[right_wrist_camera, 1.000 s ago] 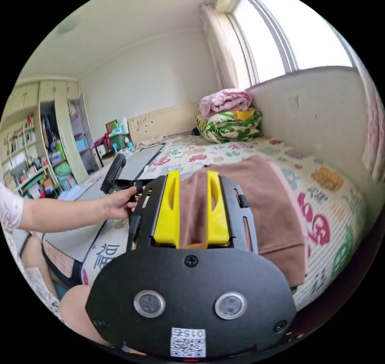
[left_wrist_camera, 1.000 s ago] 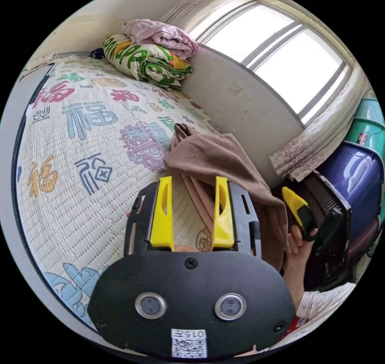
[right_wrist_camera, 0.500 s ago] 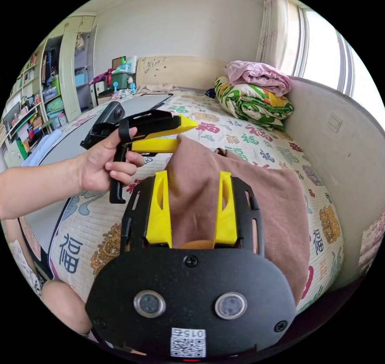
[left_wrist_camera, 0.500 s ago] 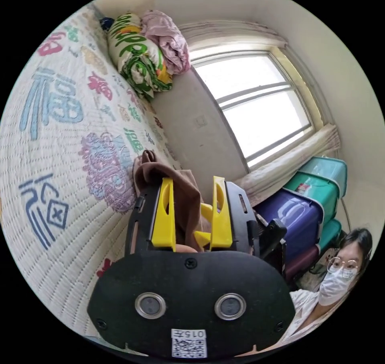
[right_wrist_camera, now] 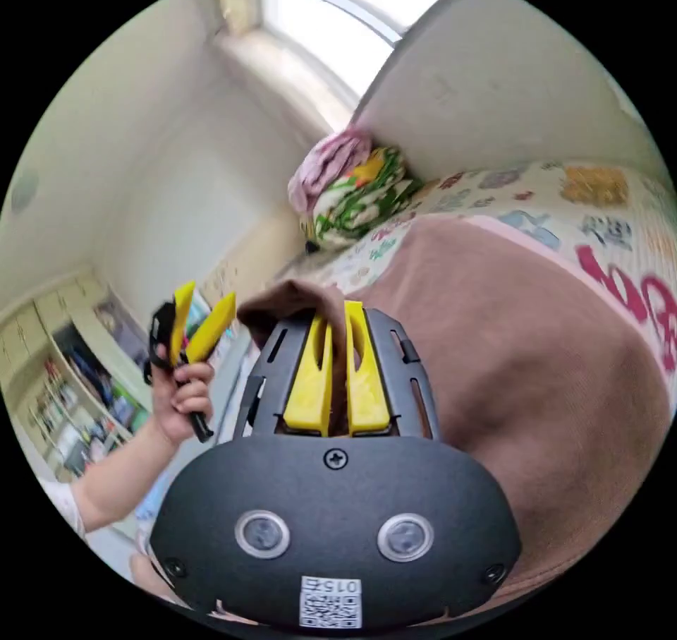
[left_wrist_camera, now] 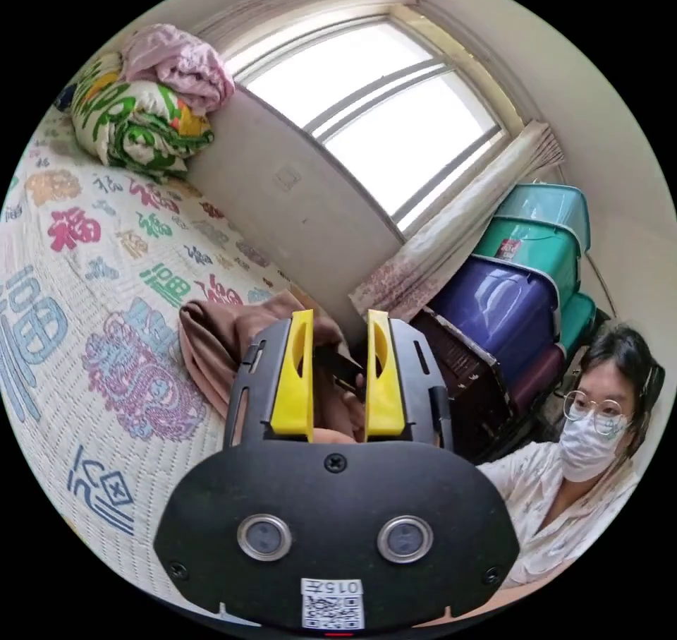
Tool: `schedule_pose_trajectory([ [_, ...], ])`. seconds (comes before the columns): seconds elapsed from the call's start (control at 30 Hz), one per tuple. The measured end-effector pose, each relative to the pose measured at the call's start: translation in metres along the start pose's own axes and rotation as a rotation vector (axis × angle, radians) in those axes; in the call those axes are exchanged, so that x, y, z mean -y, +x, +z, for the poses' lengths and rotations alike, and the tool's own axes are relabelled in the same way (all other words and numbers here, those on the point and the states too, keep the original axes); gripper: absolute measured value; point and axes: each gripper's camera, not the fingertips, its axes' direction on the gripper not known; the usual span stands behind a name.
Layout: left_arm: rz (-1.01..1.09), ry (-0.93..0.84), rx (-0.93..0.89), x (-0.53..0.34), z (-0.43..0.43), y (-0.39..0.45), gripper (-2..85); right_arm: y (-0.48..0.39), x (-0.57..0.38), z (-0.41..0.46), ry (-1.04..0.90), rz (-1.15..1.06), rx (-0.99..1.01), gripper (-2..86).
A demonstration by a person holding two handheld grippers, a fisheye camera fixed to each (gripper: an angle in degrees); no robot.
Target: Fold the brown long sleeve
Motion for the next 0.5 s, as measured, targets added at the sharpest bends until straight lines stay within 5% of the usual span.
schedule_pose_trajectory([
  [0.07,-0.029,0.122,0.033,-0.006,-0.004,-0.007,11.0,0.044,-0.031,-0.048,0.222,0.195,0.089,1.8],
  [0.13,-0.142,0.162,0.265,-0.015,0.004,-0.024,11.4,0.080,-0.080,-0.091,0.482,0.317,0.268,1.6],
  [0.23,-0.155,0.026,0.496,-0.018,0.038,-0.037,12.8,0.063,-0.088,-0.098,0.463,0.235,0.236,1.4],
  [0.5,-0.210,-0.095,0.528,-0.035,0.131,-0.044,8.0,0.058,-0.136,-0.119,0.488,0.225,0.279,0.7],
])
